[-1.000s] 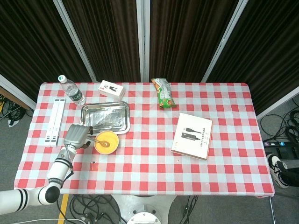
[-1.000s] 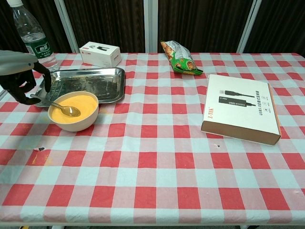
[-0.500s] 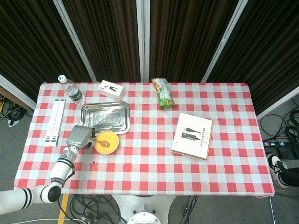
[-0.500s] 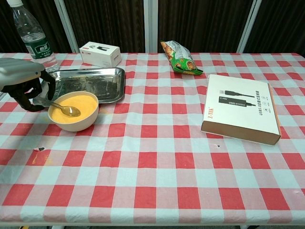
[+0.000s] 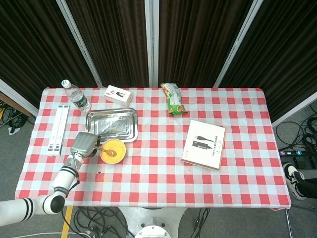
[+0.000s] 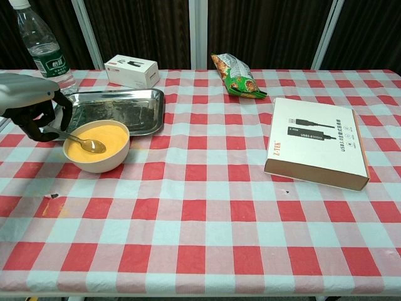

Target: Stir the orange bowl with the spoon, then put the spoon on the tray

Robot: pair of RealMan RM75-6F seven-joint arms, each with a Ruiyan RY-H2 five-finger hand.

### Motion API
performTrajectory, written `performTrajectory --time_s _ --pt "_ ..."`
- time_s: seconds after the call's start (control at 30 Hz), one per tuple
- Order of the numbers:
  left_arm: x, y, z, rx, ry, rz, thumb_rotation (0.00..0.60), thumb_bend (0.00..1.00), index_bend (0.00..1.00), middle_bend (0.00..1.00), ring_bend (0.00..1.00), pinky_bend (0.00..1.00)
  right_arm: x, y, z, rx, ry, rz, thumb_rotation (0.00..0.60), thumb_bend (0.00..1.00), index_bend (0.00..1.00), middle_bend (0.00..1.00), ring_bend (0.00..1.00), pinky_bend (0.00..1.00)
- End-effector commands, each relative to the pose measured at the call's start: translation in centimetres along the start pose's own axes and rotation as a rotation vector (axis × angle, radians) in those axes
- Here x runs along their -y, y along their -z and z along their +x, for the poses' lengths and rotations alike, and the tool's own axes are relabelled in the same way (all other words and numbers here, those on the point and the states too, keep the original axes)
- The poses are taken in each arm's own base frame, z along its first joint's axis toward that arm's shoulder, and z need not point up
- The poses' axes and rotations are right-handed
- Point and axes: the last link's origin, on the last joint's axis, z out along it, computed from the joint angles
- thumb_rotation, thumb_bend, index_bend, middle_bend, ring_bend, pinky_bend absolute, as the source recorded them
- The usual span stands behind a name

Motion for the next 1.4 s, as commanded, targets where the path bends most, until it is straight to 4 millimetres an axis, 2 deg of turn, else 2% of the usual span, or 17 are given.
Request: performTrajectory --time_s 0.03,0.37,0.77,0.97,1.13,1.27,1.4 --pt "0.0 -0.1 0.0 0.001 -0.002 0.002 0.6 0.41 0.58 0.96 0.87 0.93 -0.1 0.0 0.1 -0.003 -0.001 -0.003 0.6 0.17 0.09 0.22 0.0 0.13" --pt "0.0 0.0 -0.2 0.006 0.003 0.008 0.6 0.41 0.59 0.96 0.87 0.93 -0.3 0.2 0.0 -0.003 -0.004 -0.01 0.6 0.17 0.09 0.22 0.0 0.13" --pt "0.0 0.2 0.5 -0.023 -0.009 0.003 0.6 0.41 0.64 0.96 0.88 0.93 -0.3 0.1 -0.1 -0.001 -0.008 -0.009 0.6 0.17 0.09 0.22 0.0 0.13" --pt "-0.8 0.6 2.1 -0.097 -0.181 0.006 0.6 0.43 0.66 0.97 0.89 0.93 -0.1 0.0 -0.3 0.003 -0.01 0.0 0.6 0.17 0.09 0.22 0.0 0.13" --pt "-2.5 0.5 3.2 -0.178 -0.374 0.049 0.6 0.43 0.67 0.98 0.9 0.93 0.0 0.1 -0.2 0.001 -0.01 0.002 0.6 0.17 0.09 0.22 0.0 0.13" --pt "-4.0 0.4 3.2 -0.219 -0.468 0.082 0.6 0.44 0.68 0.98 0.91 0.94 -0.2 0.3 -0.2 -0.001 -0.01 -0.003 0.6 0.17 0.09 0.22 0.0 0.13" --pt "-5.4 0.3 2.4 -0.252 -0.564 0.091 0.6 0.45 0.68 0.98 0.92 0.94 -0.4 0.3 -0.2 0.002 -0.013 -0.008 0.6 0.17 0.09 0.22 0.0 0.13"
